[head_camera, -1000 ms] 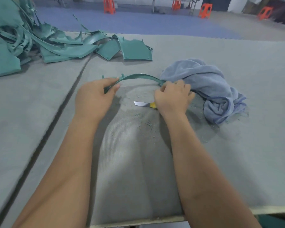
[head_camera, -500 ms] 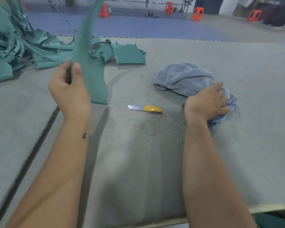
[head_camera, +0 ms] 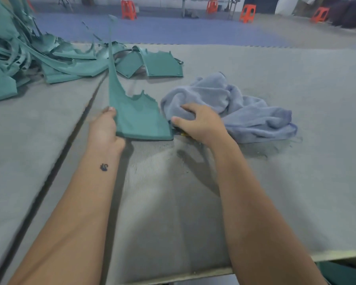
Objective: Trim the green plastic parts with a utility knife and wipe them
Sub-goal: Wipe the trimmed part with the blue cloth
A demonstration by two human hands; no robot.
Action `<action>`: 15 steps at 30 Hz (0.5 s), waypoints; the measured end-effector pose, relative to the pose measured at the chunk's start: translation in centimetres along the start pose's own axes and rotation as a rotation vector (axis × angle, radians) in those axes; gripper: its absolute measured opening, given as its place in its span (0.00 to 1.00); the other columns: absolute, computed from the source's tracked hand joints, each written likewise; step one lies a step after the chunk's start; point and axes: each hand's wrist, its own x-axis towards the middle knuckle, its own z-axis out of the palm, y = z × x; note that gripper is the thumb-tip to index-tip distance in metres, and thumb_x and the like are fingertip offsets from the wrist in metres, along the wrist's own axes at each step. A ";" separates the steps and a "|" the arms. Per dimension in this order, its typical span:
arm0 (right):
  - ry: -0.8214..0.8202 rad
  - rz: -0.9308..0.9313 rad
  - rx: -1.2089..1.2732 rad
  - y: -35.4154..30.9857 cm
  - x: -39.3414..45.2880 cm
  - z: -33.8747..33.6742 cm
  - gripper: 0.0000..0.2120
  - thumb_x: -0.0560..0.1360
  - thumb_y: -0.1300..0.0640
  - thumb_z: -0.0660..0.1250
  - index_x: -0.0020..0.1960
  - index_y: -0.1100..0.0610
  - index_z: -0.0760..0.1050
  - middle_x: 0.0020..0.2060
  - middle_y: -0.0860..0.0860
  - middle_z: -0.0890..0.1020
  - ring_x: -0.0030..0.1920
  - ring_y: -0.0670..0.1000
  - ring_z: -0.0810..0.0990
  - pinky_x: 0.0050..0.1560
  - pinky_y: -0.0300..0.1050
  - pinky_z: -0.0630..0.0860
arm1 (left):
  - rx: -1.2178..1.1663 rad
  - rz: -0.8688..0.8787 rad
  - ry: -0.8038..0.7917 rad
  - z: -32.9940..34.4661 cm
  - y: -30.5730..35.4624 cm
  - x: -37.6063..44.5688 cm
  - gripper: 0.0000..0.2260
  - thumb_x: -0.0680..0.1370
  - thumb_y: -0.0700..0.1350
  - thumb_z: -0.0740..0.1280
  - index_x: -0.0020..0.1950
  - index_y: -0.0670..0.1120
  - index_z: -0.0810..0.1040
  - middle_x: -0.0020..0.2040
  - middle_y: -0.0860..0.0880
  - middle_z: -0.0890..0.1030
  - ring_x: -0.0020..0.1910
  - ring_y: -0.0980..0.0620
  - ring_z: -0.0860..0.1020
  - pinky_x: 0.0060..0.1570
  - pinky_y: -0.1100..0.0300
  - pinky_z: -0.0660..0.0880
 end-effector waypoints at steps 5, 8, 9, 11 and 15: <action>-0.056 -0.021 0.136 0.0 -0.2 -1.6 0.32 0.67 0.52 0.76 0.68 0.51 0.69 0.62 0.49 0.73 0.60 0.49 0.73 0.56 0.40 0.71 | 0.053 -0.093 0.023 -0.7 -0.3 0.6 0.09 0.82 0.40 0.57 0.47 0.44 0.76 0.44 0.46 0.82 0.38 0.49 0.82 0.36 0.52 0.81; -0.005 0.151 -0.442 0.6 -0.1 -2.9 0.28 0.67 0.48 0.74 0.61 0.56 0.68 0.63 0.57 0.69 0.63 0.58 0.69 0.56 0.49 0.71 | 0.083 -0.124 0.044 -0.7 -0.3 0.7 0.07 0.81 0.40 0.59 0.46 0.45 0.75 0.43 0.46 0.81 0.37 0.49 0.81 0.33 0.54 0.80; -0.017 0.222 -0.536 0.8 -0.2 -3.4 0.22 0.67 0.48 0.73 0.55 0.56 0.70 0.62 0.57 0.70 0.61 0.59 0.70 0.53 0.50 0.71 | 0.096 -0.128 0.051 -0.7 -0.2 0.7 0.06 0.81 0.40 0.61 0.45 0.45 0.75 0.42 0.46 0.81 0.37 0.49 0.81 0.33 0.55 0.80; -0.068 0.321 -0.575 1.4 -0.5 -4.4 0.14 0.69 0.49 0.71 0.44 0.55 0.69 0.53 0.55 0.76 0.51 0.58 0.75 0.46 0.47 0.70 | 0.122 -0.132 0.054 -0.6 -0.2 0.6 0.05 0.80 0.40 0.62 0.44 0.46 0.75 0.42 0.47 0.81 0.37 0.50 0.81 0.32 0.56 0.79; 0.089 0.297 -0.300 2.0 0.2 -6.0 0.08 0.76 0.54 0.61 0.53 0.56 0.71 0.32 0.50 0.72 0.32 0.52 0.71 0.31 0.42 0.65 | 0.082 -0.113 0.046 -0.7 0.0 0.4 0.07 0.82 0.44 0.61 0.46 0.49 0.75 0.42 0.49 0.82 0.37 0.51 0.82 0.35 0.54 0.80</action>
